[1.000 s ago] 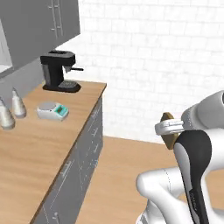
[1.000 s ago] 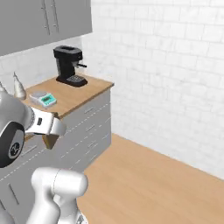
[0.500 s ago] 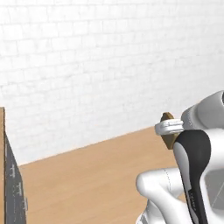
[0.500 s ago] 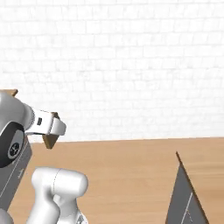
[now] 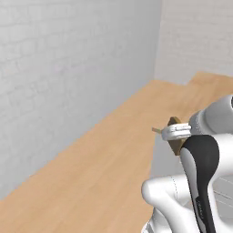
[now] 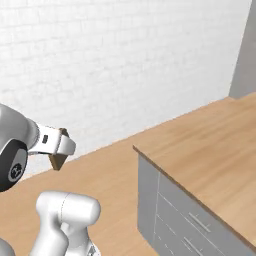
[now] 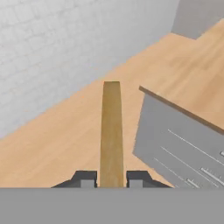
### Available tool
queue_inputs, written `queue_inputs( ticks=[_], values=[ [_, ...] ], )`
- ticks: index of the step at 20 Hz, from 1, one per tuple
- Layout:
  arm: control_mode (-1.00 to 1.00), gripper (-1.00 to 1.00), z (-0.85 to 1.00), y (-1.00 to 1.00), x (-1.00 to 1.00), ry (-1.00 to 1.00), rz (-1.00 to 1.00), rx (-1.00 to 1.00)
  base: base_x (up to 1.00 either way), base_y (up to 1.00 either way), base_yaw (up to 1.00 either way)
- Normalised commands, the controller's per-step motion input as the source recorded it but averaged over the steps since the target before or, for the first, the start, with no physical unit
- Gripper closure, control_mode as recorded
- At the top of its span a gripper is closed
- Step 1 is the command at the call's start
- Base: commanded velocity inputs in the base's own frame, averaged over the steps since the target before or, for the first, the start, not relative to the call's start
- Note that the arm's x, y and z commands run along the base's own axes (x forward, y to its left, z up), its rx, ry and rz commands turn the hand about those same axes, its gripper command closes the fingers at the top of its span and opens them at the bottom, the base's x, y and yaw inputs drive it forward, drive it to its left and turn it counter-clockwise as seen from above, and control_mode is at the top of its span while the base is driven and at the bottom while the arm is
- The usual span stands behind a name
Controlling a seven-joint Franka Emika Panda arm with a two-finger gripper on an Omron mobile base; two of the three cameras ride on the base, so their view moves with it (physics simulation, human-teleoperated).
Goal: Start the toaster. Once the lever pops up, take the bread to the plate on the dining counter.
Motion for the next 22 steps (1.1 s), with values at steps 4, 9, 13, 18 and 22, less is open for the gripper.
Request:
queue_inputs(
  ticks=[4, 9, 13, 18, 22],
  values=[
    [1.00, 1.00, 0.00, 0.00, 0.00, 0.00, 0.00, 0.00, 0.45, 0.51, -0.70],
    [1.00, 1.00, 0.00, 0.00, 0.00, 0.00, 0.00, 0.00, 0.43, 0.84, -0.51],
    [1.00, 1.00, 0.00, 0.00, 0.00, 0.00, 0.00, 0.00, 0.17, 1.00, -0.38],
    [1.00, 1.00, 0.00, 0.00, 0.00, 0.00, 0.00, 0.00, 0.23, 1.00, -0.42],
    [1.00, 1.00, 0.00, 0.00, 0.00, 0.00, 0.00, 0.00, 0.38, 1.00, -0.42]
  ],
)
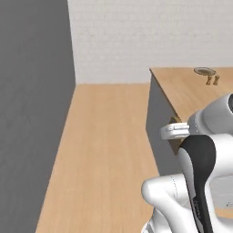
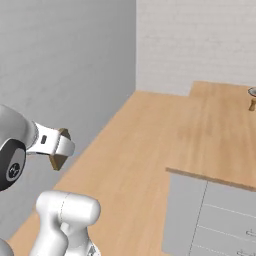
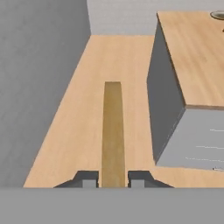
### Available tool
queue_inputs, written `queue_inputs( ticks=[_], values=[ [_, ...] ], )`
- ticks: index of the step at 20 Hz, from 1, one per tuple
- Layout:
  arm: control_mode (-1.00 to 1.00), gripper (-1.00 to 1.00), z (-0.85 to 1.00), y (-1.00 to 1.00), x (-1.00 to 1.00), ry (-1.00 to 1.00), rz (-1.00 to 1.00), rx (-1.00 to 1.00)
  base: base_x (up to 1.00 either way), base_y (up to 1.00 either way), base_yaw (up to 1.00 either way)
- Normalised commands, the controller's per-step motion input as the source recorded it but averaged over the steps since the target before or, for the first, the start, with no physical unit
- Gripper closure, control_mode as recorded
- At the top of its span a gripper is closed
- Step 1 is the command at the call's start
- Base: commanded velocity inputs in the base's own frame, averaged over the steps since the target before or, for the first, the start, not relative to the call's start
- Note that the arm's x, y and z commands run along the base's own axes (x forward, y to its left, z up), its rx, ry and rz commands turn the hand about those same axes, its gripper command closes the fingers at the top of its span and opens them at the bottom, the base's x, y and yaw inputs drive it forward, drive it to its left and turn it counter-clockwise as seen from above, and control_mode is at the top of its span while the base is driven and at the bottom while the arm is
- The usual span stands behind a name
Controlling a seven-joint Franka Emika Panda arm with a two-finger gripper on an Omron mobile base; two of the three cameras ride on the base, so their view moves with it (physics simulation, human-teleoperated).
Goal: Start the toaster. Once the lever pops up, take the bread to the plate on the dining counter.
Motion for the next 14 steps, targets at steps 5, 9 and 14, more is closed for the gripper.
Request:
queue_inputs(
  ticks=[5, 9, 14],
  values=[
    [1.00, 1.00, 0.00, 0.00, 0.00, 0.00, 0.00, 0.00, 0.58, 1.00, -0.41],
    [1.00, 1.00, 0.00, 0.00, 0.00, 0.00, 0.00, 0.00, 0.96, 0.96, -0.36],
    [1.00, 1.00, 0.00, 0.00, 0.00, 0.00, 0.00, 0.00, 1.00, 0.39, -0.23]
  ],
)
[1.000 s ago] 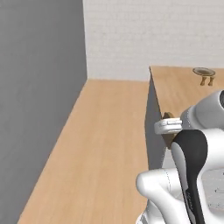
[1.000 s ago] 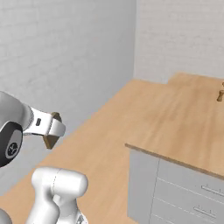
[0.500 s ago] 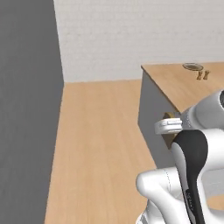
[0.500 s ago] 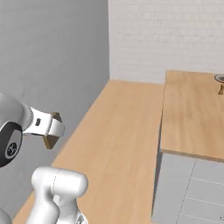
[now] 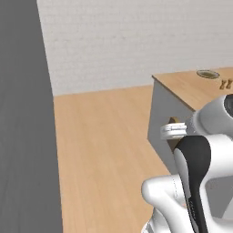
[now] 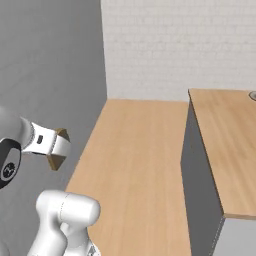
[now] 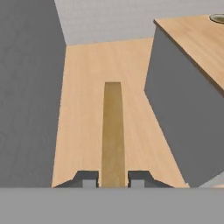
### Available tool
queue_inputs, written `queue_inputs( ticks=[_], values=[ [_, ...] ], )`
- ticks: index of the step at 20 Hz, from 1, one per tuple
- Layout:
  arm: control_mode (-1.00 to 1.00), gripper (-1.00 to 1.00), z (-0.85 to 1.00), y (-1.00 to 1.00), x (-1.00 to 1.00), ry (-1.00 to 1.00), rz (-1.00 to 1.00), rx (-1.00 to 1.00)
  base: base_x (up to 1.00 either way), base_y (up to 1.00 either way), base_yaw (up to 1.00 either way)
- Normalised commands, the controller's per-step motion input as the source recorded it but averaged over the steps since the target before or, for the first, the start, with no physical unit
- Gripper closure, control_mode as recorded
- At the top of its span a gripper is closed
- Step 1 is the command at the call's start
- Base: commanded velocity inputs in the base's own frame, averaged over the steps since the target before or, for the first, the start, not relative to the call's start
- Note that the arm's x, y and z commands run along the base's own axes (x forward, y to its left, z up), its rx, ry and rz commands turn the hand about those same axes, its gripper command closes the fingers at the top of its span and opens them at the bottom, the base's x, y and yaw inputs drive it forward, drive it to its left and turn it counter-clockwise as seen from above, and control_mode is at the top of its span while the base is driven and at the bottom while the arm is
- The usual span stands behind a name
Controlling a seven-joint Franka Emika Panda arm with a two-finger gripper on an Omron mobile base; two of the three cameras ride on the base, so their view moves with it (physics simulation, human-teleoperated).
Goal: Start the toaster. Once the lever pops up, take the bread to the plate on the dining counter.
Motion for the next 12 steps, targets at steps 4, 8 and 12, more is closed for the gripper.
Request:
queue_inputs(
  ticks=[4, 8, 12],
  values=[
    [1.00, 1.00, 0.00, 0.00, 0.00, 0.00, 0.00, 0.00, 1.00, 0.00, -0.20],
    [1.00, 1.00, 0.00, 0.00, 0.00, 0.00, 0.00, 0.00, 1.00, 0.00, -0.20],
    [1.00, 1.00, 0.00, 0.00, 0.00, 0.00, 0.00, 0.00, 1.00, 0.03, -0.25]
  ],
)
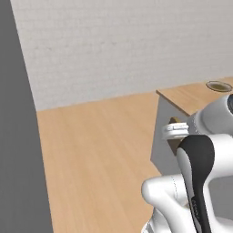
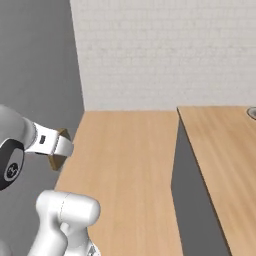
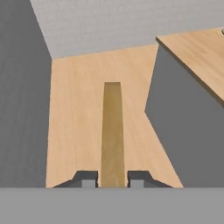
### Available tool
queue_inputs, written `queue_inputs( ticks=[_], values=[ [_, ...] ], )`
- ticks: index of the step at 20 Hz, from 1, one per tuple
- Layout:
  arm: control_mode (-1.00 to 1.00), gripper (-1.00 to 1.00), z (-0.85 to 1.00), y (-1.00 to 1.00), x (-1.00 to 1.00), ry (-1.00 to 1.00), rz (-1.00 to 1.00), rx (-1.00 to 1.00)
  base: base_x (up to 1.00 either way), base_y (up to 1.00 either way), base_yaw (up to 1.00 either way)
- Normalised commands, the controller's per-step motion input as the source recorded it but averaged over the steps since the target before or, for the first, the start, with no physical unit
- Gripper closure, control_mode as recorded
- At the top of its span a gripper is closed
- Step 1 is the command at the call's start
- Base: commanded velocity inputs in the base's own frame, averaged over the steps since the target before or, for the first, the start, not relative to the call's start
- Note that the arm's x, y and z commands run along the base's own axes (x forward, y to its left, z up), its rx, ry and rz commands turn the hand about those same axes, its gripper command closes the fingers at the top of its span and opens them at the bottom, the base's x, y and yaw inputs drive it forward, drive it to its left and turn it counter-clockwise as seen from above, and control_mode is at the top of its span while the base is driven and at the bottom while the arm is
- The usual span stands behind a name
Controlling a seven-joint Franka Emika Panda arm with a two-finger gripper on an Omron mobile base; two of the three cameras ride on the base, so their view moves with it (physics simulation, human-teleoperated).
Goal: Start the toaster. Once the lever pops up, take the bread to the plate on the dining counter.
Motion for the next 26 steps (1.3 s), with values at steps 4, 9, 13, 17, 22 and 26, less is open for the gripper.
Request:
queue_inputs(
  ticks=[4, 9, 13, 17, 22, 26],
  values=[
    [1.00, 1.00, 0.00, 0.00, 0.00, 0.00, 0.00, 0.00, 0.98, 0.00, -0.26],
    [1.00, 1.00, 0.00, 0.00, 0.00, 0.00, 0.00, 0.00, 0.88, 0.04, -0.26],
    [1.00, 1.00, 0.00, 0.00, 0.00, 0.00, 0.00, 0.00, 1.00, 0.40, -0.34],
    [1.00, 1.00, 0.00, 0.00, 0.00, 0.00, 0.00, 0.00, 1.00, 0.76, -0.44],
    [1.00, 1.00, 0.00, 0.00, 0.00, 0.00, 0.00, 0.00, 1.00, 0.92, -0.53],
    [1.00, 1.00, 0.00, 0.00, 0.00, 0.00, 0.00, 0.00, 1.00, 0.97, -0.58]
  ],
)
